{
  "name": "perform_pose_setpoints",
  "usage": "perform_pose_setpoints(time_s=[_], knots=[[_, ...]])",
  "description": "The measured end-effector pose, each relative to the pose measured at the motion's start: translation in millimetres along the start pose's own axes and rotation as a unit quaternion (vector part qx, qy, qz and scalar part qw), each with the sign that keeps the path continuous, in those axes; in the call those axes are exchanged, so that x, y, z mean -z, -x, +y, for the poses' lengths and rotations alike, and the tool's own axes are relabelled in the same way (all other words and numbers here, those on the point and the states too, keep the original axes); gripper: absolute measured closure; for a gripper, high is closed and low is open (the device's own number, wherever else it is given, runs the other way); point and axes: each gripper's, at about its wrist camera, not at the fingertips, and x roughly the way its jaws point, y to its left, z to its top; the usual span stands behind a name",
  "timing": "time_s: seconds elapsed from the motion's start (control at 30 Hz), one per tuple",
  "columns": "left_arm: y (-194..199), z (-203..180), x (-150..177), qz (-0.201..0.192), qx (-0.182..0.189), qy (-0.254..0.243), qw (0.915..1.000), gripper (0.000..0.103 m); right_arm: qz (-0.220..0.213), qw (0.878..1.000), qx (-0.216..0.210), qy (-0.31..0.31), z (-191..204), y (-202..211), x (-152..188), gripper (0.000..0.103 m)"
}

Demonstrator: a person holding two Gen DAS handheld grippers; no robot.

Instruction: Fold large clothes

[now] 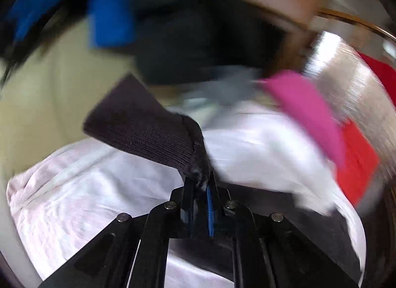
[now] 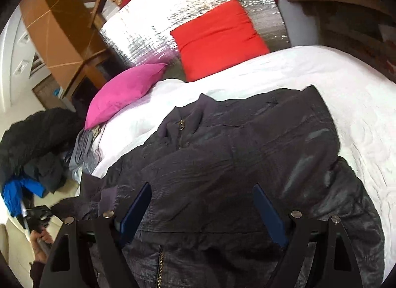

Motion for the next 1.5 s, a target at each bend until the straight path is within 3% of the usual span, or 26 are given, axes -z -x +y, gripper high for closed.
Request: perform_pose_setpoints(time_s=[0.13,0.23,0.33,0.43,0.47,0.53,0.6,0.63,0.67,0.7,0.77,0.83,0.87,0.9,0.97,1.0,1.07,1.13,1.23,1.33,1.37,1.4,1.47,1.5], knots=[[50,-104,44,-0.009,0.088,-0.117,0.9891,0.095,-0.014,1.000,0.002,-0.020,-12,13,-4,0.017],[66,-184,98,0.017,0.154,-0.203,0.9668,0.095,-0.023,0.999,0.000,-0.028,-22,25,-6,0.017],[65,-242,150,0.074,0.208,-0.255,0.9415,0.095,-0.032,0.999,-0.001,-0.035,-32,36,-8,0.017],[49,-283,205,0.151,0.221,-0.296,0.9171,0.095,-0.041,0.998,-0.009,-0.050,-46,47,-10,0.017],[41,-293,223,0.187,0.220,-0.311,0.9054,0.094,-0.045,0.997,-0.012,-0.056,-51,50,-11,0.017],[33,-302,247,0.227,0.206,-0.332,0.8920,0.093,-0.042,0.996,-0.017,-0.071,-60,50,-12,0.017],[40,-303,254,0.232,0.202,-0.353,0.8839,0.083,-0.031,0.995,-0.040,-0.082,-64,48,-12,0.017],[48,-300,251,0.229,0.210,-0.354,0.8823,0.059,-0.020,0.995,-0.052,-0.084,-65,45,-12,0.017],[56,-292,242,0.220,0.225,-0.345,0.8846,0.035,-0.008,0.994,-0.067,-0.085,-64,41,-12,0.017],[69,-278,230,0.201,0.243,-0.329,0.8901,0.029,0.001,0.993,-0.081,-0.086,-62,38,-11,0.017],[93,-260,206,0.164,0.271,-0.306,0.8977,0.025,0.021,0.990,-0.109,-0.084,-55,32,-9,0.017],[113,-235,177,0.117,0.264,-0.289,0.9125,0.024,0.033,0.987,-0.132,-0.082,-47,27,-7,0.017],[115,-228,166,0.097,0.249,-0.283,0.9213,0.023,0.041,0.985,-0.149,-0.081,-40,23,-6,0.017],[117,-213,154,0.065,0.217,-0.272,0.9353,0.022,0.047,0.983,-0.157,-0.080,-35,21,-3,0.017],[101,-189,133,0.012,0.126,-0.251,0.9598,0.022,0.060,0.982,-0.157,-0.082,-26,12,0,0.017],[88,-179,126,-0.001,0.086,-0.244,0.9659,0.022,0.066,0.982,-0.154,-0.082,-24,8,3,0.017],[58,-155,114,0.015,0.047,-0.219,0.9744,0.023,0.085,0.982,-0.146,-0.088,-21,-6,8,0.017],[33,-139,105,0.056,0.042,-0.178,0.9816,0.024,0.101,0.980,-0.140,-0.102,-24,-23,11,0.017],[20,-126,97,0.082,0.074,-0.135,0.9847,0.025,0.117,0.974,-0.144,-0.128,-30,-45,13,0.017],[12,-132,103,0.094,0.075,-0.151,0.9813,0.026,0.132,0.971,-0.147,-0.137,-24,-63,15,0.020],[12,-136,109,0.102,0.076,-0.157,0.9794,0.027,0.140,0.972,-0.136,-0.127,-18,-69,16,0.028],[5,-140,115,0.122,0.080,-0.166,0.9753,0.028,0.146,0.974,-0.128,-0.115,-12,-72,17,0.049],[-7,-145,123,0.156,0.081,-0.169,0.9700,0.030,0.158,0.977,-0.110,-0.086,3,-79,20,0.079],[-9,-145,128,0.166,0.080,-0.169,0.9682,0.030,0.164,0.978,-0.107,-0.076,9,-81,22,0.083]])
